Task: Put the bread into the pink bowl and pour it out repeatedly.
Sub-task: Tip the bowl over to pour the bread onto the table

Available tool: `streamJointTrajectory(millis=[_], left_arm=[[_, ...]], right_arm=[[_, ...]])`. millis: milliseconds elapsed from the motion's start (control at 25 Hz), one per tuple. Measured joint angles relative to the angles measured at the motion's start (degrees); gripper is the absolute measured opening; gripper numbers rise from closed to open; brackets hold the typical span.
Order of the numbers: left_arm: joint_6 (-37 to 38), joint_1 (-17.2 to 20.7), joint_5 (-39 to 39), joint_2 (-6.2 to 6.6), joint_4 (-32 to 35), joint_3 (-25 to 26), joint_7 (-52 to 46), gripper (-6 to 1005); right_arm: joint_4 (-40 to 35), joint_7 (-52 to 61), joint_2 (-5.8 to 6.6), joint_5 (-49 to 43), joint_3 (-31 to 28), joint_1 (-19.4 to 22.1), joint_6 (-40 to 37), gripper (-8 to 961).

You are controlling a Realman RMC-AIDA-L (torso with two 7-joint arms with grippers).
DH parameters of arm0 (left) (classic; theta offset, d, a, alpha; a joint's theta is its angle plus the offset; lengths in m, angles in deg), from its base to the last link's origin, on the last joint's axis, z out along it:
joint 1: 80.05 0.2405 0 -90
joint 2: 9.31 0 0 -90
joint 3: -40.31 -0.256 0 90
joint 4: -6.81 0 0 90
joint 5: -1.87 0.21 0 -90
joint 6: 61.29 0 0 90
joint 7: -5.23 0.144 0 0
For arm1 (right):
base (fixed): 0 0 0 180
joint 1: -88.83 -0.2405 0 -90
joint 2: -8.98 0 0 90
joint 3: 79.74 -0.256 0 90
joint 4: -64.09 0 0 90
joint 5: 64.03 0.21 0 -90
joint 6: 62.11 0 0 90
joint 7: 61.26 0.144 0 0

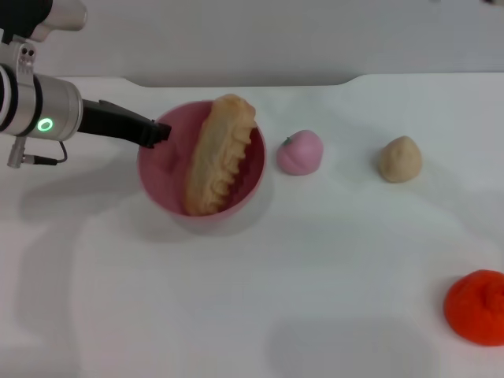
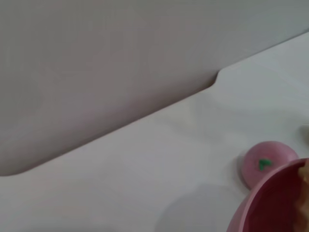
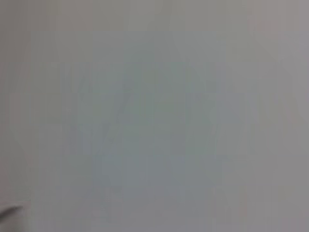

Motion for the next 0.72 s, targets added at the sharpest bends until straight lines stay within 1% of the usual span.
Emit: streamJointTrajectory(millis=[80, 200, 360, 520, 720], left_arm=[[-0.9, 0.0, 0.0, -0.07, -0.1, -0.1, 0.1, 48], [-2.1, 0.2, 0.0, -0.12, -0.3, -0.4, 0.1, 48], [-2.3, 0.4, -0.4, -0.13, -0.3, -0.5, 0.1, 48], [-2.4, 0.6, -1.8, -0.13, -0.3, -1.1, 0.6, 48], [-2.9, 0.7, -2.7, -0.17, -0.4, -1.5, 0.9, 48]], right_arm=[[1.7, -4.7, -0.01, 5.2, -0.9, 1.1, -4.1, 436], [5.4, -8.7, 0.06, 11.2, -2.2, 1.2, -9.0, 436], [9.0, -9.5, -0.04, 12.7, -2.6, 1.1, -16.9, 435], [9.6, -9.6, -0.15, 14.0, -2.5, 2.2, -24.0, 435], [11.6, -9.7, -0.1, 18.2, -3.1, 2.0, -26.8, 435]])
